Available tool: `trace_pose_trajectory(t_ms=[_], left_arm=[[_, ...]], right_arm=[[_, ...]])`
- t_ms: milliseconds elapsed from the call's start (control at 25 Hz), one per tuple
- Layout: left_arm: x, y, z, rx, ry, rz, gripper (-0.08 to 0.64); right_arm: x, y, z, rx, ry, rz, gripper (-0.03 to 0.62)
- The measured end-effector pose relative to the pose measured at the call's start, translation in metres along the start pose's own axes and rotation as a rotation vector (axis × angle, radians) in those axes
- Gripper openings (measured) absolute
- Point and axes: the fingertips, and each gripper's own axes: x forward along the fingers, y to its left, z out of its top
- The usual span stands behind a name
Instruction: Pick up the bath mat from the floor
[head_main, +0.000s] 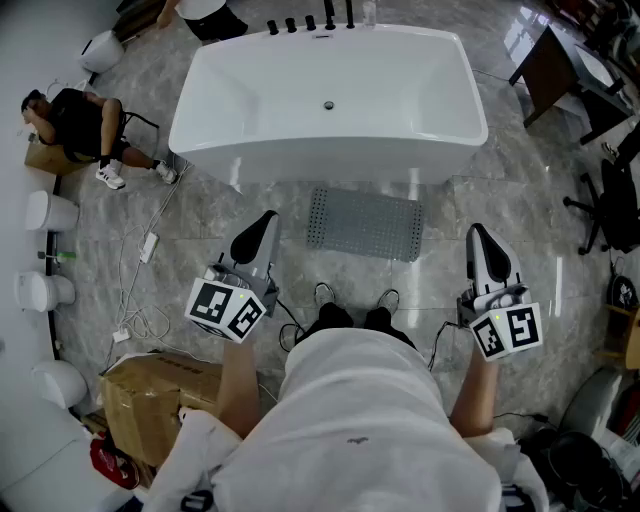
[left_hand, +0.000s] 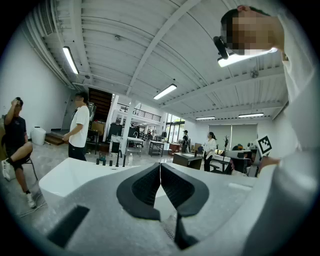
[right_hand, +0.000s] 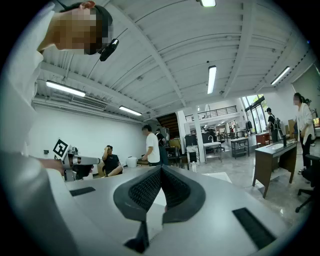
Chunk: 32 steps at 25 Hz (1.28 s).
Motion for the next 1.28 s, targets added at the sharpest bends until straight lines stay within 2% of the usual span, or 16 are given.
trace_pose_trajectory(t_ms=[120, 400, 640, 1040, 1280], left_arm=[[-0.002, 0.004, 0.002, -0.031, -0.011, -0.003, 0.014], [-0.006, 0.009, -0.002, -0.022, -0.007, 0.000, 0.014], [-0.011, 0.016, 0.001, -0.025, -0.016, 0.003, 0.014], [-0.025, 0.038, -0.005, -0.032, -0.003, -0.002, 0.014], [-0.031, 0.071, -0.019, -0.070, 0.019, -0.008, 0.014]], right_arm=[[-0.001, 0.004, 0.003, -0.004, -0.009, -0.001, 0.008], [-0.002, 0.009, 0.000, 0.002, -0.015, -0.015, 0.008], [0.001, 0.010, 0.008, 0.088, -0.071, -0.007, 0.008], [0.010, 0.027, -0.001, 0.082, -0.044, -0.035, 0.009], [0.021, 0.046, -0.022, 0.094, 0.012, -0.069, 0.009]])
